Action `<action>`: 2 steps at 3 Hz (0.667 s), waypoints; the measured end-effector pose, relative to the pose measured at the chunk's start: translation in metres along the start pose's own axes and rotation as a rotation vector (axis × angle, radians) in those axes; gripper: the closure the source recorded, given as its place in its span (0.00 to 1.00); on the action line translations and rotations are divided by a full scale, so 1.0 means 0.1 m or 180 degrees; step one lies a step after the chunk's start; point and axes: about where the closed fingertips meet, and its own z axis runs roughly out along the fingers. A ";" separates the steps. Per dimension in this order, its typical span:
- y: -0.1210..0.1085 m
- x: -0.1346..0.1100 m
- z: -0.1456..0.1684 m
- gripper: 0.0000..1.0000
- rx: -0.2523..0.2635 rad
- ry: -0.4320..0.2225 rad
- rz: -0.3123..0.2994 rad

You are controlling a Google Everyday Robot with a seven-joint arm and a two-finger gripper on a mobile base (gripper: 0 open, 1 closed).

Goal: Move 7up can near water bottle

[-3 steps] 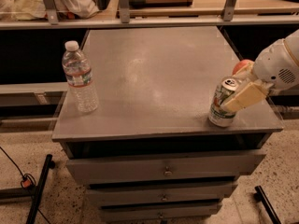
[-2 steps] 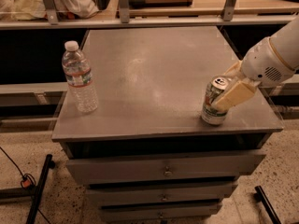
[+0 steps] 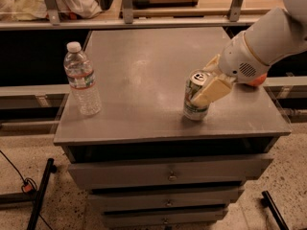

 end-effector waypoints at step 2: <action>0.06 -0.44 0.18 1.00 -0.0025 -0.0162 -0.0106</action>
Offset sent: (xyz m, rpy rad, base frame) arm 0.0083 0.0697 0.0105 0.0619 -0.0316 0.0467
